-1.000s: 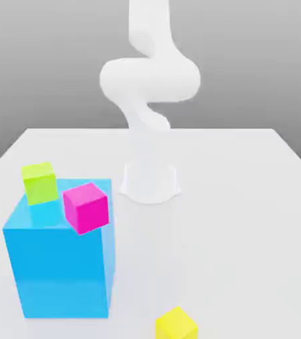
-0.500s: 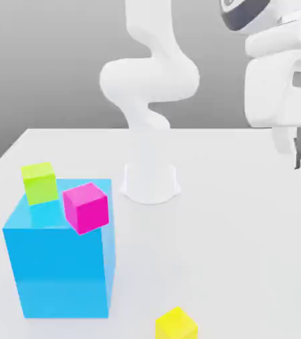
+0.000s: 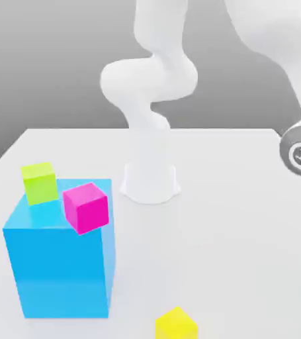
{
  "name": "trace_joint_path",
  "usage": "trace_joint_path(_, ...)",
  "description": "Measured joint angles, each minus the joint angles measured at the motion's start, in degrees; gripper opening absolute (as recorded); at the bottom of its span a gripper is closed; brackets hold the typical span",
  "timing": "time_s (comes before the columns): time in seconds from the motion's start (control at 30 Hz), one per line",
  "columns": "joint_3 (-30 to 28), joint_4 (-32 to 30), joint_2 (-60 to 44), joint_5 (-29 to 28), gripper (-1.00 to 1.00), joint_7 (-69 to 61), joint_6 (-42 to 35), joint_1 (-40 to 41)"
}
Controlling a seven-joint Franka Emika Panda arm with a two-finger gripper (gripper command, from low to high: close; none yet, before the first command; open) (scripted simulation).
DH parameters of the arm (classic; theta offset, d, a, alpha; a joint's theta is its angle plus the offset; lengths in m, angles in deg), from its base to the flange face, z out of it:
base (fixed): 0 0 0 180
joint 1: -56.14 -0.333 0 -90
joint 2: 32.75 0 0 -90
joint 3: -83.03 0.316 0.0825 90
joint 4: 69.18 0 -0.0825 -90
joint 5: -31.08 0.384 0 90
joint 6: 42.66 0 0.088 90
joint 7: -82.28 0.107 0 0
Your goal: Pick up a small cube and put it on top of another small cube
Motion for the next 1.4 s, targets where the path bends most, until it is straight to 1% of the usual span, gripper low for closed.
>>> trace_joint_path(0.03,-1.1,0.5,-2.1,-0.9,0.00,0.7,1.5,-0.9)
trace_joint_path(0.07,-1.7,0.8,-3.2,-1.5,-1.00,1.0,2.3,-1.4)
trace_joint_path(0.3,-1.5,0.7,-3.0,-1.4,-1.00,1.0,2.1,-1.3)
trace_joint_path(0.43,1.8,-1.1,4.1,2.5,-1.00,-1.9,-3.1,1.3)
trace_joint_path(0.47,1.5,-1.6,6.1,2.9,-1.00,-2.5,-4.6,2.3)
trace_joint_path(0.7,-7.0,-4.8,20.6,3.3,-1.00,-6.5,-15.0,11.3)
trace_joint_path(0.8,-10.2,-6.1,26.9,4.0,-1.00,-8.6,-19.3,18.1)
trace_joint_path(0.87,-12.1,-7.1,31.1,4.7,-1.00,-10.2,-22.2,21.8)
trace_joint_path(0.97,-15.1,-8.5,37.2,6.2,-1.00,-13.0,-26.4,25.1)
trace_joint_path(1.23,-27.2,-12.3,52.3,10.1,-1.00,-20.7,-37.5,34.7)
trace_joint_path(1.3,-29.2,-14.1,53.6,10.7,-1.00,-22.0,-37.2,36.1)
trace_joint_path(1.4,-30.4,-18.1,51.5,10.9,-1.00,-22.6,-31.2,36.7)
